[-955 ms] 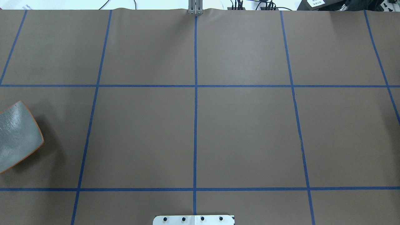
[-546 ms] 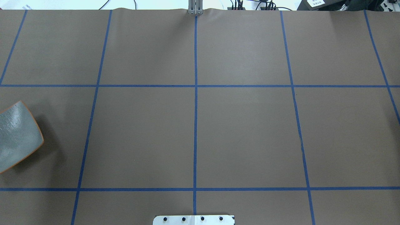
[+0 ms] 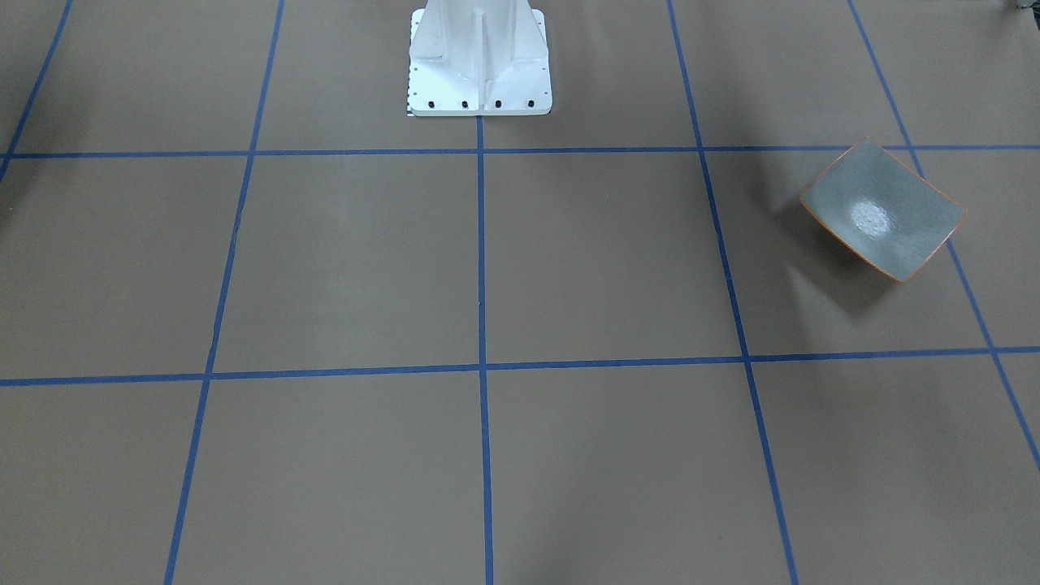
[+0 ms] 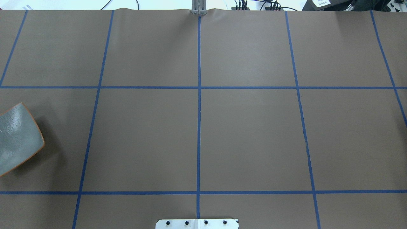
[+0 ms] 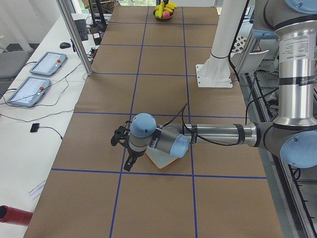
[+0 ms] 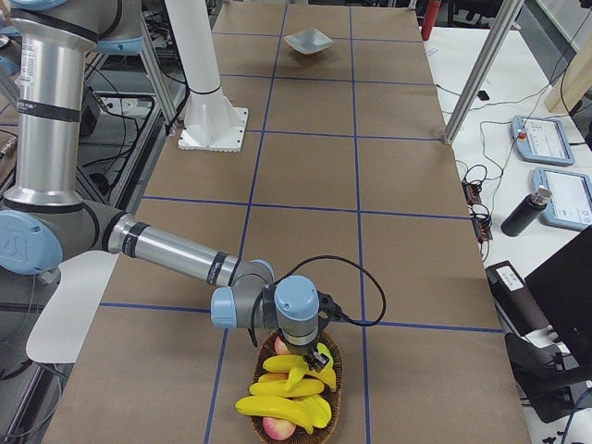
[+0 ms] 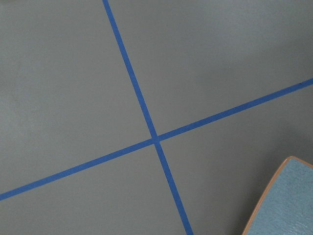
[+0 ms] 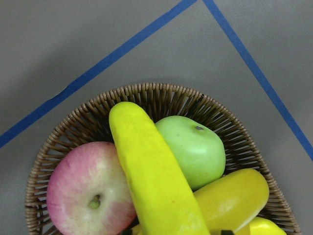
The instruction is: Transfer all bananas from basket to plate
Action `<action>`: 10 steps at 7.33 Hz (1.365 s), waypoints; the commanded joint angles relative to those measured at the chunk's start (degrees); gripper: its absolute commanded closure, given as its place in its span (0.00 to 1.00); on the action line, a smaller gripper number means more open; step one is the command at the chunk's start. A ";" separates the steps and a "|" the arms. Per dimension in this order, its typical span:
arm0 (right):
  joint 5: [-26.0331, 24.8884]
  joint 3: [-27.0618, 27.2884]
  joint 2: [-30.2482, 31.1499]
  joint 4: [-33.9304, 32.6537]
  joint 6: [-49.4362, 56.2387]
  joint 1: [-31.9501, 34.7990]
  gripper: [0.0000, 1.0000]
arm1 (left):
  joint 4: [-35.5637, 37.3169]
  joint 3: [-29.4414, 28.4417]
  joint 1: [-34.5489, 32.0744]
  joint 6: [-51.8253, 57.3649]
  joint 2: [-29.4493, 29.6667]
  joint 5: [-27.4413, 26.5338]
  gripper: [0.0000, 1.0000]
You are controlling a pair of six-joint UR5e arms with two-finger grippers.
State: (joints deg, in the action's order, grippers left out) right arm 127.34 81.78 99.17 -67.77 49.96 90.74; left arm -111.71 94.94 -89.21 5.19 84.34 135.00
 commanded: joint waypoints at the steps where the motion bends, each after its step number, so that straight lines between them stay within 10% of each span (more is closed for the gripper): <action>1: 0.10 0.49 -0.30 0.01 0.05 -0.04 1.00 | 0.00 -0.01 0.00 0.00 0.12 0.00 0.00; 10: 4.75 3.30 -15.39 -7.55 -18.00 1.74 1.00 | -0.61 0.42 0.00 0.00 2.05 1.76 0.00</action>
State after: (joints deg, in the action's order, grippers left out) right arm 131.36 84.91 86.71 -75.49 38.42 93.87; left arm -111.79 94.95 -89.19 5.11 85.64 136.28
